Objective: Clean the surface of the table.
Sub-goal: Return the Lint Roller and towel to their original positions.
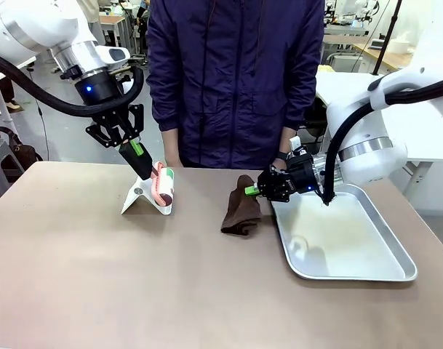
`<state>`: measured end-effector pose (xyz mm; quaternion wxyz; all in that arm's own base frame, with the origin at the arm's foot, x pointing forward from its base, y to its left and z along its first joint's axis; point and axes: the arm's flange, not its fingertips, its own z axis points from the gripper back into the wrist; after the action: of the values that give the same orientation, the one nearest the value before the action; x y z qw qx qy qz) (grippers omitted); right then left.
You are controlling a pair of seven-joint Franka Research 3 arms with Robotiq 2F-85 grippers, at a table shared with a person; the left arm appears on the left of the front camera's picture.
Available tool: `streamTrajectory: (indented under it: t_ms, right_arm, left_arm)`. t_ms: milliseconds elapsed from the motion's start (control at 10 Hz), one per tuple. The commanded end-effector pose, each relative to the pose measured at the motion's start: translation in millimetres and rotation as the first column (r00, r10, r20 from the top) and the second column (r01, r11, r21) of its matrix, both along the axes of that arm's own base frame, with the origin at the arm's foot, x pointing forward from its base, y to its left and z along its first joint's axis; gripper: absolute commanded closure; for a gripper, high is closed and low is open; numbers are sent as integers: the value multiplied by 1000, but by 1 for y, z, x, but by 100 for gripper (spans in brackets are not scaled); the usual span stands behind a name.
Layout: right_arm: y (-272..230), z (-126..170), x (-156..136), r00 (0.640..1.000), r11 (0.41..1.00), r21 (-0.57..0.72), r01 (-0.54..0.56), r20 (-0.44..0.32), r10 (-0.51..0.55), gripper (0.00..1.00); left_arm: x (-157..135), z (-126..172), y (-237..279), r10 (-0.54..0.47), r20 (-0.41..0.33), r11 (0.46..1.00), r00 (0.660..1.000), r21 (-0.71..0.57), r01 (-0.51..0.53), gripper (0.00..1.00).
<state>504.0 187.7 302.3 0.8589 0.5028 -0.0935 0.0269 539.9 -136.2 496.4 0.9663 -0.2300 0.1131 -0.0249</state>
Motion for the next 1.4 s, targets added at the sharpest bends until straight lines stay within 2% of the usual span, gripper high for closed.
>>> streamTrajectory:
  t_ms: [0, 100, 300, 500, 800, 1300]
  right_arm:
    - [2, 2, 0, 1000, 1000, 25, 8, 13, -8, 91]
    - [2, 2, 0, 1000, 1000, 25, 8, 13, -8, 91]
    - [2, 2, 0, 1000, 1000, 25, 8, 13, -8, 91]
    - [2, 2, 0, 1000, 1000, 25, 8, 13, -8, 91]
    - [2, 2, 0, 1000, 1000, 25, 8, 13, -8, 91]
    - [2, 2, 0, 1000, 1000, 25, 8, 13, -8, 91]
  left_arm:
    - [0, 0, 0, 0, 0, 1000, 1000, 0, 0, 78]
    - [9, -3, -3, -17, -11, 1000, 1000, 2, 17, 78]
    - [25, -10, -10, 8, 38, 1000, 999, -13, -7, 78]
    - [35, -19, -8, 27, 46, 1000, 999, -12, -27, 78]
    - [49, -36, -5, 38, 9, 999, 999, 9, -38, 78]
    - [61, -48, -1, 64, 8, 997, 998, 50, -64, 78]
